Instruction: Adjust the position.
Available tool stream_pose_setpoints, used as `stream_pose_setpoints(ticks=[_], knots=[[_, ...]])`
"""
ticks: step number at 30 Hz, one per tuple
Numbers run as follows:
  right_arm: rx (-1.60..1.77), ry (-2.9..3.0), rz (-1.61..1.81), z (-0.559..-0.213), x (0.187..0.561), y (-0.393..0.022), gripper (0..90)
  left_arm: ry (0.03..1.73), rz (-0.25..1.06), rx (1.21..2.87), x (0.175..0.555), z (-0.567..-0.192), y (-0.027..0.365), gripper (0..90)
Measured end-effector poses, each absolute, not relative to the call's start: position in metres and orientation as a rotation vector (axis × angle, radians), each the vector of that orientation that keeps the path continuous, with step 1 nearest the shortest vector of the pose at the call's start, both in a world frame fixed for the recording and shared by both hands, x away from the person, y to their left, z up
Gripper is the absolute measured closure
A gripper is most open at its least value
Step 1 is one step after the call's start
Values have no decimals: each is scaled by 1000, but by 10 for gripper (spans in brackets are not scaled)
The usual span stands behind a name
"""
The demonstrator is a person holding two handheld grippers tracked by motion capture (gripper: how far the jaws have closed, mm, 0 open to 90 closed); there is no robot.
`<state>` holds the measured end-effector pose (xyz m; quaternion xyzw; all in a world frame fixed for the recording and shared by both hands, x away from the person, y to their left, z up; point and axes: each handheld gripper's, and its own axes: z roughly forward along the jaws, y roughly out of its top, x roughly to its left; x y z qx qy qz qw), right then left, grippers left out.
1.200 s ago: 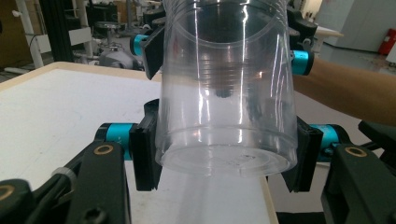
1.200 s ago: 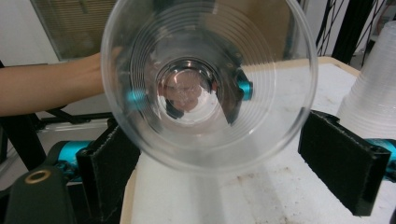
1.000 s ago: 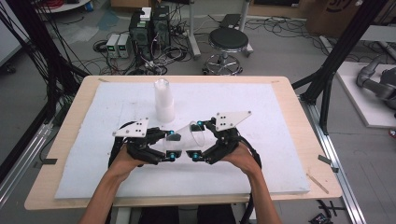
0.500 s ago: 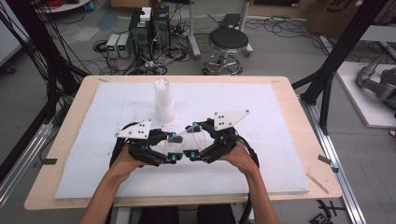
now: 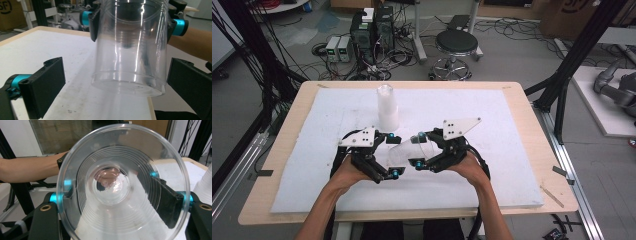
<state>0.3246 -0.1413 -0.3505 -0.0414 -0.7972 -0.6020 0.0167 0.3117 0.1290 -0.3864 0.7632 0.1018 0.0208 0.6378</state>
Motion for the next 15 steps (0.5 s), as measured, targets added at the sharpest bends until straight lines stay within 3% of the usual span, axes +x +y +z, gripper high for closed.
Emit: stream_pose_setpoints(ticks=[6, 15], knots=[[-144, -2484, -1879, -350, 325, -144, 315, 232, 69, 1766, 310, -385, 132, 17], [-250, -2560, -1843, -349, 331, -150, 318, 381, 236, 1813, 306, -393, 158, 18]])
